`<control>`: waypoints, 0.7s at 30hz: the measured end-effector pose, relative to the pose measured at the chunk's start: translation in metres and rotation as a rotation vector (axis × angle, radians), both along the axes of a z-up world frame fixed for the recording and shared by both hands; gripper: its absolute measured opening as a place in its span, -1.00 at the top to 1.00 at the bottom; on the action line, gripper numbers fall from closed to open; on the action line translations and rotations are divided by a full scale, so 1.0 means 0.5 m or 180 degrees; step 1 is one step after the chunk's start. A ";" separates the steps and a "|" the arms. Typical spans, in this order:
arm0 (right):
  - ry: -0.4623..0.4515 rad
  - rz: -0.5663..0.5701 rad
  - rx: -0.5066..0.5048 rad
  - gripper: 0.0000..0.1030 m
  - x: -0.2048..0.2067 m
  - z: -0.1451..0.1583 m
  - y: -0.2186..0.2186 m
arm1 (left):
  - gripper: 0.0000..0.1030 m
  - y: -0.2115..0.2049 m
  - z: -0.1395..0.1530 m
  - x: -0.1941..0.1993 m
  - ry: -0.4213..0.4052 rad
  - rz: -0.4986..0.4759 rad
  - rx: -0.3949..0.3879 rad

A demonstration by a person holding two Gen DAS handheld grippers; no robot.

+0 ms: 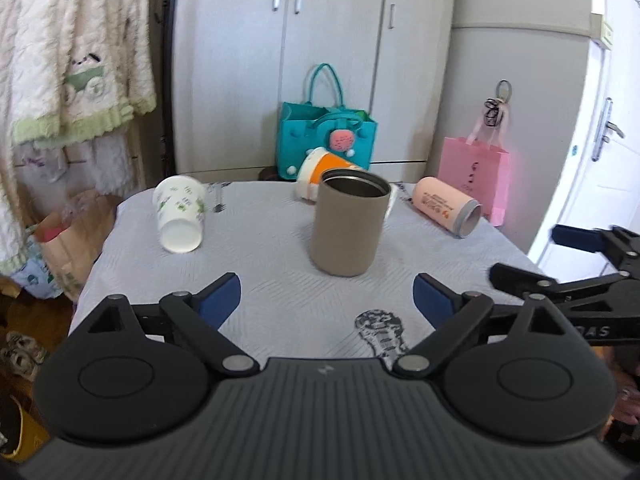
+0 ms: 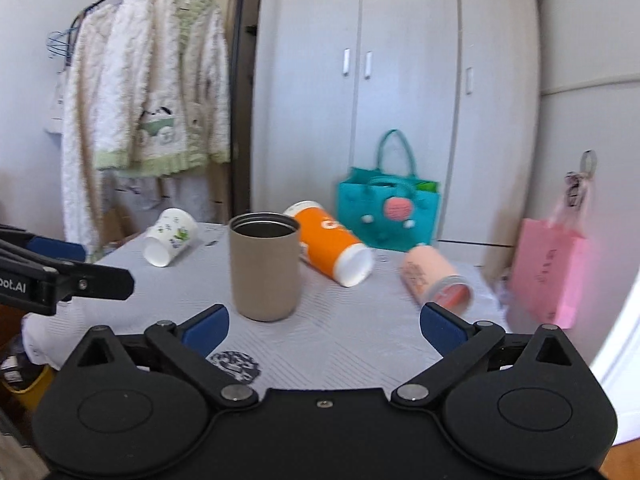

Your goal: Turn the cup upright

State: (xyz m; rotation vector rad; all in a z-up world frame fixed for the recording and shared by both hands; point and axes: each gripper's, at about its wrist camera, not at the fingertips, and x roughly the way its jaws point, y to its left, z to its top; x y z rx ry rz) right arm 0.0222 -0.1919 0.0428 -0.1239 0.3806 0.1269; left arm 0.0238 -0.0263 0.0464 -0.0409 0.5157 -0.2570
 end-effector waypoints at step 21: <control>0.0163 -0.0300 0.0204 -1.00 -0.030 -0.016 0.015 | -1.00 0.018 -0.045 -0.024 0.0227 0.0640 0.0146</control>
